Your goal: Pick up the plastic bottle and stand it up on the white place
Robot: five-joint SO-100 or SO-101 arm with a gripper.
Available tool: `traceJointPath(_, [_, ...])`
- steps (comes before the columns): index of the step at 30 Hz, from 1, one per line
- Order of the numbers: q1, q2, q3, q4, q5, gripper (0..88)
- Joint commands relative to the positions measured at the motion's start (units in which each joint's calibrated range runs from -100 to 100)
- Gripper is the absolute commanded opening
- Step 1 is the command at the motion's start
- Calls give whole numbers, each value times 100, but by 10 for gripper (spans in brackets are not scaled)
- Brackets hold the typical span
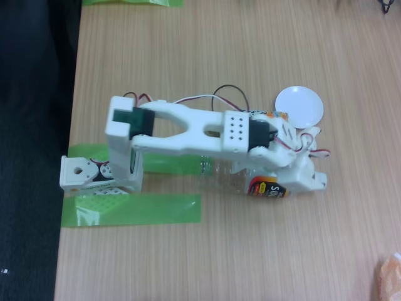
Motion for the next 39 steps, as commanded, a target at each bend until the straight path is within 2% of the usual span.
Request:
traceJointPath(1, [-49, 313, -661, 19, 25, 437])
traceJointPath(4, [-20, 674, -1113, 87, 25, 436])
traceJointPath(13, [77, 1539, -2480, 1186, 25, 410])
traceJointPath(39, [77, 2447, -2788, 1195, 25, 409])
